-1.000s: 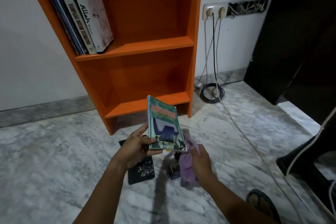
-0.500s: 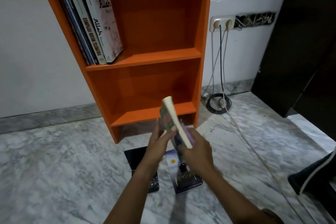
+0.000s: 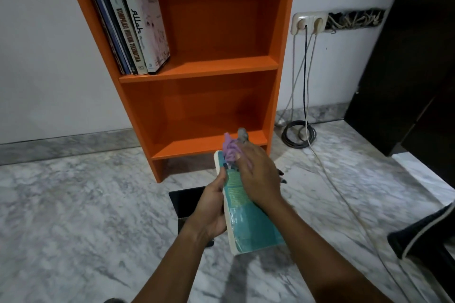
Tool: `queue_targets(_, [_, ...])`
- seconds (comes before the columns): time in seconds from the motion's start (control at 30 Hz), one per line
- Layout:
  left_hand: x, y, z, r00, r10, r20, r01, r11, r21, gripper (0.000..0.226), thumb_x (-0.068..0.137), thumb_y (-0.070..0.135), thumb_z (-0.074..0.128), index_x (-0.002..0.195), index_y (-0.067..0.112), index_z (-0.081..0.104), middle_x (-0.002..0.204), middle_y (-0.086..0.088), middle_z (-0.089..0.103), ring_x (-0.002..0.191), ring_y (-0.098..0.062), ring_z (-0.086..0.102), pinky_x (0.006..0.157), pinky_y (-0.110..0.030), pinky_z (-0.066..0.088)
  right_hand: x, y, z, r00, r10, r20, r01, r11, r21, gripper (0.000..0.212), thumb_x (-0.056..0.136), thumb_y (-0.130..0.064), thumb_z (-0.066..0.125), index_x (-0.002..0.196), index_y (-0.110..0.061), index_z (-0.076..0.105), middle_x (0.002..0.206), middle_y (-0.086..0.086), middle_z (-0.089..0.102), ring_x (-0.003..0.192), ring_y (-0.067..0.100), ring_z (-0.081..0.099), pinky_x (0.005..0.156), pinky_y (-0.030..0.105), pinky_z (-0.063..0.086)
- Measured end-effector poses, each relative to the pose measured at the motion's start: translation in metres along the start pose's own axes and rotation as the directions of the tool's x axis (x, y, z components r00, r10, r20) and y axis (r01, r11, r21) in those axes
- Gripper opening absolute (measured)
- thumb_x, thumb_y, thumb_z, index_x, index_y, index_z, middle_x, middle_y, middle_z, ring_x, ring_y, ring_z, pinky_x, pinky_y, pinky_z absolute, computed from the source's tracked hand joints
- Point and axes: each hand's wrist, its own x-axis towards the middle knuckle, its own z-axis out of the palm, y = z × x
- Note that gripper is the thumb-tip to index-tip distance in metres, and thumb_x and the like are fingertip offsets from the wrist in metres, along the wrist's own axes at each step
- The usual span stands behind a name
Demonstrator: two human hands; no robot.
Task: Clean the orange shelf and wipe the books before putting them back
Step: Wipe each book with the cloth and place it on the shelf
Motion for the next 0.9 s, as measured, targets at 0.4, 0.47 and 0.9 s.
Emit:
queue_targets(0.4, [0.025, 0.043, -0.020, 0.954, 0.235, -0.184, -0.240, 0.971, -0.008, 0.068, 0.104, 0.058, 0.025, 0.136, 0.006, 0.055, 0.126, -0.023, 0.068, 0.113, -0.037, 0.067, 0.092, -0.054, 0.055, -0.056, 0.013, 0.008, 0.987, 0.118, 0.109, -0.133, 0.980, 0.148, 0.025, 0.101, -0.047, 0.048, 0.115, -0.034, 0.065, 0.107, -0.013, 0.060, 0.098, 0.007, 0.059, 0.078, 0.030, 0.047])
queue_targets(0.47, [0.022, 0.053, -0.021, 0.934, 0.289, -0.208, -0.285, 0.957, 0.050, 0.061, 0.105, 0.055, 0.026, 0.130, 0.009, 0.059, 0.116, -0.019, 0.073, 0.103, -0.035, 0.072, 0.089, -0.052, 0.053, -0.072, 0.023, 0.012, 0.983, 0.142, 0.116, -0.171, 0.939, 0.299, 0.026, 0.101, -0.042, 0.050, 0.115, -0.028, 0.067, 0.106, -0.012, 0.062, 0.101, 0.007, 0.061, 0.081, 0.025, 0.046])
queue_targets(0.9, [0.020, 0.049, 0.006, 0.736, 0.556, -0.386, -0.096, 0.650, 0.754, 0.044, 0.097, 0.055, 0.052, 0.124, 0.023, 0.065, 0.121, -0.002, 0.072, 0.114, -0.032, 0.066, 0.100, -0.057, 0.049, -0.013, 0.003, -0.036, 0.836, 0.389, 0.386, -0.509, 0.291, 0.810, 0.037, 0.085, 0.003, 0.070, 0.121, -0.006, 0.069, 0.118, 0.022, 0.072, 0.098, 0.031, 0.070, 0.078, 0.037, 0.062])
